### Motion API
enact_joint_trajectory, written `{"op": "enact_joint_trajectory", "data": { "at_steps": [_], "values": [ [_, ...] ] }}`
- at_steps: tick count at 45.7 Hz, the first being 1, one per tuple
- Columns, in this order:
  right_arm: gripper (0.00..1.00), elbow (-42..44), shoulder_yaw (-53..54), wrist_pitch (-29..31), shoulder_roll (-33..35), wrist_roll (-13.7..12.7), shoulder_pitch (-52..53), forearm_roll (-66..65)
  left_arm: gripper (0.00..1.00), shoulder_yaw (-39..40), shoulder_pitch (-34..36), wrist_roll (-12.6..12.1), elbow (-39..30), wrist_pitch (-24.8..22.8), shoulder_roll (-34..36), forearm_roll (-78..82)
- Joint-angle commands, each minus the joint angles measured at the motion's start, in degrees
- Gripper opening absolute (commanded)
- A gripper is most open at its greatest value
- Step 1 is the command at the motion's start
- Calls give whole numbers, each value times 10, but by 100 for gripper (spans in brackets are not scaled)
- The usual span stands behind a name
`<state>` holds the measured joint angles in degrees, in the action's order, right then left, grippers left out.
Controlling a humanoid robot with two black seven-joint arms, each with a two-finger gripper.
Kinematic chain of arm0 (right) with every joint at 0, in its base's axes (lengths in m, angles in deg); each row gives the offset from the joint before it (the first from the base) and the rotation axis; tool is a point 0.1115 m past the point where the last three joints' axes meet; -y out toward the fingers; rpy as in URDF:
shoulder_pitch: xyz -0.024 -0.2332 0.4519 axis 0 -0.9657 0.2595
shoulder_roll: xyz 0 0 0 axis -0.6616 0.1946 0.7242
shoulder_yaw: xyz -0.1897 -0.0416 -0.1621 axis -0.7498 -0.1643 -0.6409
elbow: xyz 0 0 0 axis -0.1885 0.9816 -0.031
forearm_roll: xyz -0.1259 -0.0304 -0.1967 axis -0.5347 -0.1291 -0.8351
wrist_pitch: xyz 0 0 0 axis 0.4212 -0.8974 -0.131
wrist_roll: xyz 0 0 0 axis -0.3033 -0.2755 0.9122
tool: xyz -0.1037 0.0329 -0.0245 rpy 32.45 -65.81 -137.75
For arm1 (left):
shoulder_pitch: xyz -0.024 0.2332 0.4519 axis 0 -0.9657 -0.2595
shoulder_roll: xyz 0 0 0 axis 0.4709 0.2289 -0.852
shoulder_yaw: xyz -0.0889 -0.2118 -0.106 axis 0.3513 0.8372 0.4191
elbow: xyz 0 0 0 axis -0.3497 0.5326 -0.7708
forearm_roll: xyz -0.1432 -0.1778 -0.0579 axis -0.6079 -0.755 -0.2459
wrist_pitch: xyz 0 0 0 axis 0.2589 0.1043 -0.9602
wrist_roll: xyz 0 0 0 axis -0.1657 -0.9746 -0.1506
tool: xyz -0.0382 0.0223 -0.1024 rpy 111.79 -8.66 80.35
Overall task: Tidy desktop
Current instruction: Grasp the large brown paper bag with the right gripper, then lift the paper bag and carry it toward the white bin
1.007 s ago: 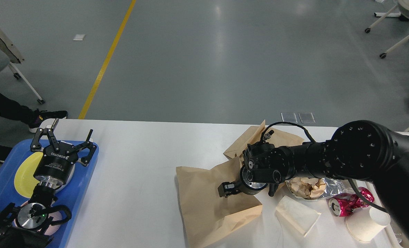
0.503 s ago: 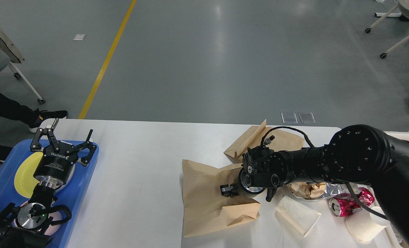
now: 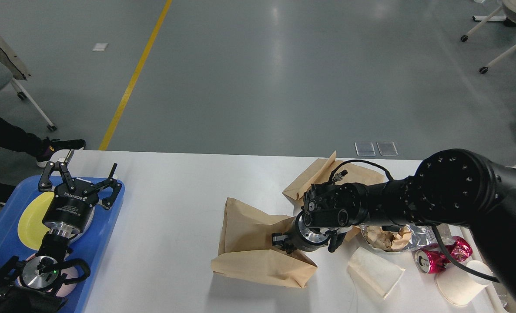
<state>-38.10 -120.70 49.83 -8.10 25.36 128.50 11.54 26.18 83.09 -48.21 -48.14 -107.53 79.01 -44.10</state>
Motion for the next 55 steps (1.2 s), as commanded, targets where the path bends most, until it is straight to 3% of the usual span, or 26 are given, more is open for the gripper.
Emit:
{"op": "enact_joint_trajectory", "data": {
  "at_steps": [1,20,26,29,34,38,50,55],
  "values": [
    [0,-39,-2,23,16,0,53,43,97,0,0,0,0,0,0,0],
    [0,-255,-107,164,112,1,375,195,97,0,0,0,0,0,0,0],
    [0,-279,-178,248,147,12,479,196,97,0,0,0,0,0,0,0],
    [0,-280,-225,298,150,34,522,197,97,0,0,0,0,0,0,0],
    [0,-280,-300,340,150,131,582,196,97,0,0,0,0,0,0,0],
    [0,-283,-359,348,145,181,605,196,97,0,1,0,0,0,0,0],
    [0,-283,-400,337,157,177,608,192,97,0,0,0,1,0,0,0],
    [0,-272,-465,320,177,177,599,194,97,0,0,0,1,0,0,0]
  ]
}}
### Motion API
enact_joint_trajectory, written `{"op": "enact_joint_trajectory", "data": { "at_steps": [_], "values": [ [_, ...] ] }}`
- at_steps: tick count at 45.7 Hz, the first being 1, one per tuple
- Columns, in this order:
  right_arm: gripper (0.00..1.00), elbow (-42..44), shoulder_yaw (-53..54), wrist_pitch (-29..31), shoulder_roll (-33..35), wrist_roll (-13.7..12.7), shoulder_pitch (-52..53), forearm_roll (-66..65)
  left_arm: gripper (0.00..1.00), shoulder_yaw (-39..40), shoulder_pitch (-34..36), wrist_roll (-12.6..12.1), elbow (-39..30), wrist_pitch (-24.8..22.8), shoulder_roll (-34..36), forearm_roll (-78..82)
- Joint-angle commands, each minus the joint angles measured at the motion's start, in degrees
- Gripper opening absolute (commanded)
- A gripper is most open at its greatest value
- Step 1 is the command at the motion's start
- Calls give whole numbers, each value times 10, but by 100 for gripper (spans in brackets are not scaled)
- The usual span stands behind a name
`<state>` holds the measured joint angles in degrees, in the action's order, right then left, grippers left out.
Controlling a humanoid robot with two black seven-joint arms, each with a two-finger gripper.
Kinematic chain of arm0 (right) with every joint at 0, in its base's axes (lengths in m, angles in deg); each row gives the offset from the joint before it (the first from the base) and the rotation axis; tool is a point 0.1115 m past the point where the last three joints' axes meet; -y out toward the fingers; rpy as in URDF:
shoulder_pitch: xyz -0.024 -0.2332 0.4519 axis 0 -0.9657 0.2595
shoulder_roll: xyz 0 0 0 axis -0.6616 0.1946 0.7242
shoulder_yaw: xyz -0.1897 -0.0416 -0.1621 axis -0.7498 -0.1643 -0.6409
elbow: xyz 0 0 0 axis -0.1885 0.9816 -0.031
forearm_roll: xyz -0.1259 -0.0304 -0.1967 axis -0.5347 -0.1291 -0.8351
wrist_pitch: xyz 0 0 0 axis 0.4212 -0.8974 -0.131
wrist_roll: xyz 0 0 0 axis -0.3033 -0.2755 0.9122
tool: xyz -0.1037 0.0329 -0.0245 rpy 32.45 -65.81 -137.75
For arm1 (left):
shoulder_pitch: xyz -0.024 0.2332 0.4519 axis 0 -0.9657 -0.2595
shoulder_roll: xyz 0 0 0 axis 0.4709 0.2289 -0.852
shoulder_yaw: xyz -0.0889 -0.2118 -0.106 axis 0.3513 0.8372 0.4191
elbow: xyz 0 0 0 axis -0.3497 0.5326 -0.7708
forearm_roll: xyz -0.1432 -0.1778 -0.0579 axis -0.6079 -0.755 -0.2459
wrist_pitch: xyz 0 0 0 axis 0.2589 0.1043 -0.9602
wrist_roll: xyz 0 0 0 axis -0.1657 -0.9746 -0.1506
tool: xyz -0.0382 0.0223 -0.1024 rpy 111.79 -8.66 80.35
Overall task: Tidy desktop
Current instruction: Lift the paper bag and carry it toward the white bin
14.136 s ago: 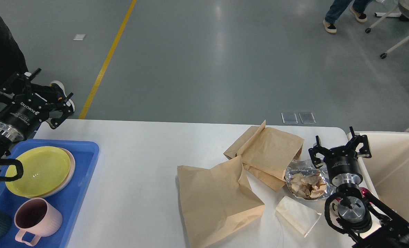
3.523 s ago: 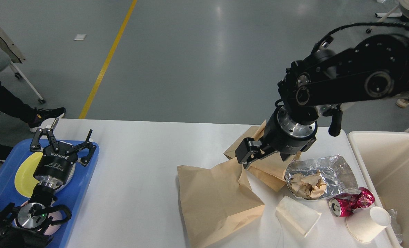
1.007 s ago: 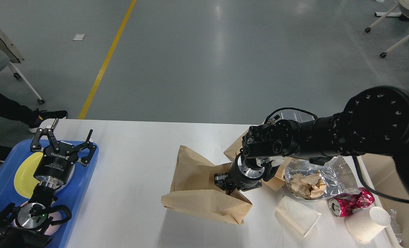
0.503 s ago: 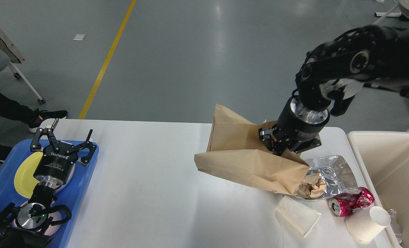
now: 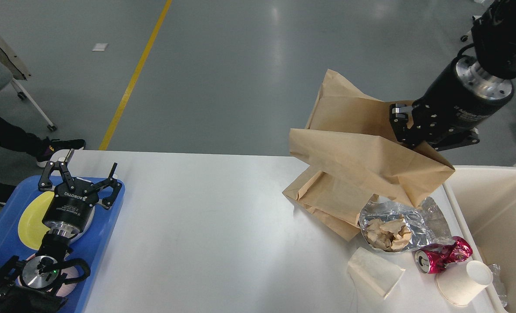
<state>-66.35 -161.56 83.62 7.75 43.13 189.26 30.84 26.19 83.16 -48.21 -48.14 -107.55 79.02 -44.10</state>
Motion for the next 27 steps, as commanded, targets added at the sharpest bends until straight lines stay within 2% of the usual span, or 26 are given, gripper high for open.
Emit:
{"op": "enact_joint_trajectory", "data": {
  "at_steps": [1,8,16,20,27],
  "values": [
    [0,11,-67,-27,27,-1,-14,0,97,0,-1,0,1,0,0,0],
    [0,53,-121,-92,145,-4,-94,-5,97,0,-1,0,1,0,0,0],
    [0,189,-111,-132,277,-6,-230,-18,97,0,-1,0,1,0,0,0],
    [0,258,-81,-169,320,-6,-323,-12,97,0,-1,1,1,1,1,0],
    [0,355,11,-275,368,-6,-516,10,97,0,-1,0,1,0,0,0]
  ]
}}
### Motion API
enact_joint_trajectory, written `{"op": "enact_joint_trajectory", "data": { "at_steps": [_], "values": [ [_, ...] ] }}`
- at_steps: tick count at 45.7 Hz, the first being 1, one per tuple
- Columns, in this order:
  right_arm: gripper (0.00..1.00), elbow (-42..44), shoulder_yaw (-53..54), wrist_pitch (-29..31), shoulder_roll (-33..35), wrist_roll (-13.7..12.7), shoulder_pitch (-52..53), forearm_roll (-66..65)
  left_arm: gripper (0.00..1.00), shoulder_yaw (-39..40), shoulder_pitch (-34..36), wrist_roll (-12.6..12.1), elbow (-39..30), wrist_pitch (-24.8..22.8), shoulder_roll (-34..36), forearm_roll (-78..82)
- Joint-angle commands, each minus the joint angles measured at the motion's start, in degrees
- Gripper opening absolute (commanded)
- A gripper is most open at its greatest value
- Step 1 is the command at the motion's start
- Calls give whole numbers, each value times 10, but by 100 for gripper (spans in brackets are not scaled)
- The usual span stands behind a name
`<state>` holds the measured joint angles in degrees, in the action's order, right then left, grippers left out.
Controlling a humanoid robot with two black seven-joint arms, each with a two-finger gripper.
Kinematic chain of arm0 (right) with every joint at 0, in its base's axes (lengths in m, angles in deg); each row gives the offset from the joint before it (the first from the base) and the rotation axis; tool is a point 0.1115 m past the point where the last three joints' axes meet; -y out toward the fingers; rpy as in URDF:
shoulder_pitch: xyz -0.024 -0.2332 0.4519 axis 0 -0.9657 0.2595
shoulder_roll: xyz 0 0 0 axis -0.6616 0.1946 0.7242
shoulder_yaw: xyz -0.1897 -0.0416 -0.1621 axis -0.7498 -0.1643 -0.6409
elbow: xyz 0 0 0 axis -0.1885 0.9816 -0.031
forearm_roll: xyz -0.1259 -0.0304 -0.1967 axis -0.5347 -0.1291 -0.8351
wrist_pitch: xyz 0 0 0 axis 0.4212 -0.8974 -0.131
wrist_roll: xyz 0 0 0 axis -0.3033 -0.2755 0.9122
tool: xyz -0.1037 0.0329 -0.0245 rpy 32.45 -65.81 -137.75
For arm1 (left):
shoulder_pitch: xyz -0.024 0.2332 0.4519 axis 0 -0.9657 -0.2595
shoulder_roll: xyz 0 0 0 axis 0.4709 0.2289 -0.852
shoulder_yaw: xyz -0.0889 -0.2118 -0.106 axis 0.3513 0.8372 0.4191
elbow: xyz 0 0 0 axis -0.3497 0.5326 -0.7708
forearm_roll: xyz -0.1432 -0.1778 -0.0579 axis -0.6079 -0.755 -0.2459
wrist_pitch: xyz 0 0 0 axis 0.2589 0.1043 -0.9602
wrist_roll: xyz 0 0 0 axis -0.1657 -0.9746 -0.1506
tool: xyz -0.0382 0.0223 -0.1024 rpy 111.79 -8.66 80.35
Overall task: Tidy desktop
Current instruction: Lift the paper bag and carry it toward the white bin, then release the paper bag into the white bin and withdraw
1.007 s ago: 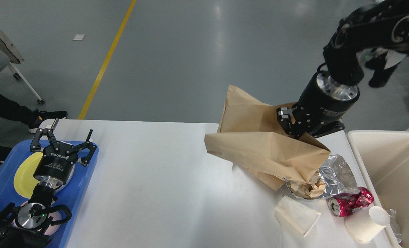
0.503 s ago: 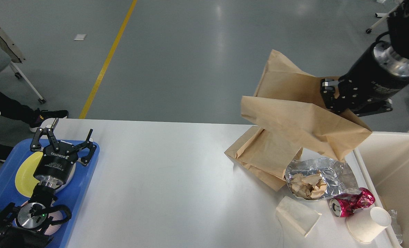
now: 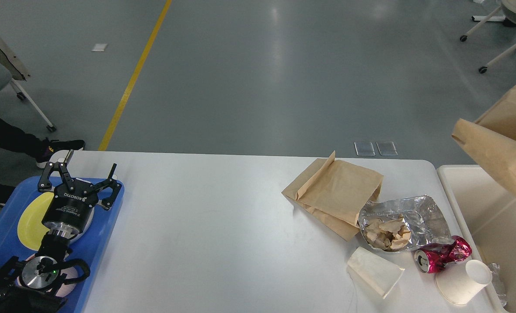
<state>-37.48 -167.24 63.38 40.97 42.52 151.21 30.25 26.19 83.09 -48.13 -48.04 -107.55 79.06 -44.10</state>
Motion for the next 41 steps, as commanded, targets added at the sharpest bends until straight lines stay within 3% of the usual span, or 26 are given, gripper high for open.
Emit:
{"op": "enact_joint_trajectory", "data": {
  "at_steps": [1,9,14,22,29,41],
  "values": [
    [0,77,86,-85,40,0,-163,20,97,0,0,-1,0,0,0,0],
    [0,220,226,-143,32,-5,-376,27,97,0,0,-1,0,0,0,0],
    [0,327,319,-173,-18,-11,-532,31,97,0,0,-1,0,0,0,0],
    [0,534,413,-216,-132,-70,-712,30,97,0,1,-1,0,0,0,0],
    [0,552,421,-230,-160,-102,-739,30,97,0,1,-1,0,0,0,0],
    [0,551,419,-232,-189,-106,-748,28,97,0,1,-1,0,0,0,0]
  ]
}}
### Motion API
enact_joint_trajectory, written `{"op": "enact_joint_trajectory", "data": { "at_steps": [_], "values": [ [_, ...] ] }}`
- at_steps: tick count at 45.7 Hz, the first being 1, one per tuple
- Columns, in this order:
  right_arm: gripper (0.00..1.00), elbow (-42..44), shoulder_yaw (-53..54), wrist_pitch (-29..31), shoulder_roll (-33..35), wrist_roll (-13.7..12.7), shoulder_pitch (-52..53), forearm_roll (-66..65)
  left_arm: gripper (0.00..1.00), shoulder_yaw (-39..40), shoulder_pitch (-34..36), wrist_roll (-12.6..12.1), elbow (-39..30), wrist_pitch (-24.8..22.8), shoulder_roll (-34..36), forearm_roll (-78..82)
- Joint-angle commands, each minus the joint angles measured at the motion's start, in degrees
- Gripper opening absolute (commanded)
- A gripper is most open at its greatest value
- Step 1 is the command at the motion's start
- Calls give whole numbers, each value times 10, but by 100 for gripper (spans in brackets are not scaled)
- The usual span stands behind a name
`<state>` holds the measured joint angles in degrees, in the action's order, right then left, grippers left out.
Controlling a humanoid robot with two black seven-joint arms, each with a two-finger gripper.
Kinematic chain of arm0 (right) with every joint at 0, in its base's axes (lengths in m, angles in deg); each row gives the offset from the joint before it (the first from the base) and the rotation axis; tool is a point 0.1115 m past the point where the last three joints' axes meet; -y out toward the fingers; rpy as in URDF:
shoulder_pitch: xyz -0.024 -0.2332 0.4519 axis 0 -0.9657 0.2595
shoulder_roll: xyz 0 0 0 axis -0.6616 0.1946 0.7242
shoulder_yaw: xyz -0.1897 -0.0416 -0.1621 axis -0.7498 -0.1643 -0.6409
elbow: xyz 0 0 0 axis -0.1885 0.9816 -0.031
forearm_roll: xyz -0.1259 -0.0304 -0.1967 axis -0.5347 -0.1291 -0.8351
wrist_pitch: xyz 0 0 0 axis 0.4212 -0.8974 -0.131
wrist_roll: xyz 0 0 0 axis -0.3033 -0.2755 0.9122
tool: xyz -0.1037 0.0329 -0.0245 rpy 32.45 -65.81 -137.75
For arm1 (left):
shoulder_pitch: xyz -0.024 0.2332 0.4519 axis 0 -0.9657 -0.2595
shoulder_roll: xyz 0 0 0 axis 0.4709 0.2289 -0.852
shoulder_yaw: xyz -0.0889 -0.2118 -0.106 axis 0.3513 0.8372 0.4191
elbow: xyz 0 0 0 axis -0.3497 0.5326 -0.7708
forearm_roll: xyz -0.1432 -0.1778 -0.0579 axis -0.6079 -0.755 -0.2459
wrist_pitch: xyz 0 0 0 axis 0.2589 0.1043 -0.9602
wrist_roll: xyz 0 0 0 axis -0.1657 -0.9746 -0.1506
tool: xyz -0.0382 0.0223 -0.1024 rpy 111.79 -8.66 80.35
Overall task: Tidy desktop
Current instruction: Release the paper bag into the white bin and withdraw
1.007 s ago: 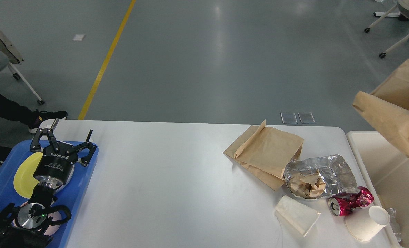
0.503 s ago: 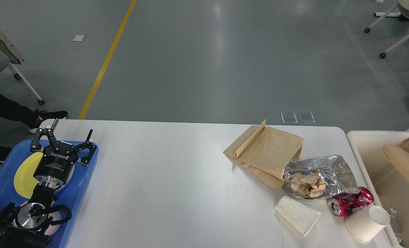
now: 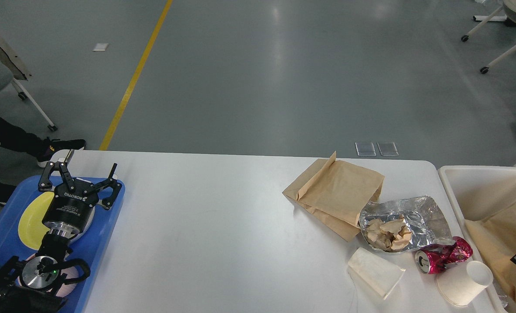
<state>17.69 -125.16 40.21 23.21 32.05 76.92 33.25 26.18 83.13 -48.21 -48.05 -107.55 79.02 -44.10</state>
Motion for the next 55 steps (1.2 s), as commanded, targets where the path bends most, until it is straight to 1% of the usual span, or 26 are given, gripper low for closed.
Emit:
{"op": "enact_joint_trajectory", "data": {
  "at_steps": [1,27,28,29,30,31,34,35,37,38,43,55],
  "values": [
    [0,0,-3,0,-13,-1,-7,-2,97,0,0,0,0,0,0,0],
    [0,-3,-2,-5,-30,1,-21,-7,97,0,0,0,0,0,0,0],
    [10,-2,-2,-9,-29,1,-20,-7,97,0,0,0,0,0,0,0],
    [23,-2,-1,-16,-28,1,-20,-6,97,0,0,0,0,0,0,0],
    [33,-2,-1,-25,-28,1,-20,-6,97,0,0,0,0,0,0,0],
    [41,-3,-1,-37,-27,1,-20,-6,97,0,0,0,0,0,0,0],
    [54,-4,-1,-56,-30,1,-20,-6,97,0,0,0,0,0,0,0],
    [61,-5,-1,-60,-30,2,-20,-6,97,0,0,0,0,0,0,0],
    [81,-5,-3,-63,-31,3,-18,-6,97,0,0,0,0,0,0,0],
    [87,-5,-3,-66,-31,3,-17,-6,97,0,0,0,0,0,0,0],
    [99,-6,-2,-66,-30,2,-14,-7,97,0,0,0,0,0,0,0],
    [100,-37,-2,-61,-24,2,-5,-10,97,0,0,0,0,0,1,0]
  ]
}}
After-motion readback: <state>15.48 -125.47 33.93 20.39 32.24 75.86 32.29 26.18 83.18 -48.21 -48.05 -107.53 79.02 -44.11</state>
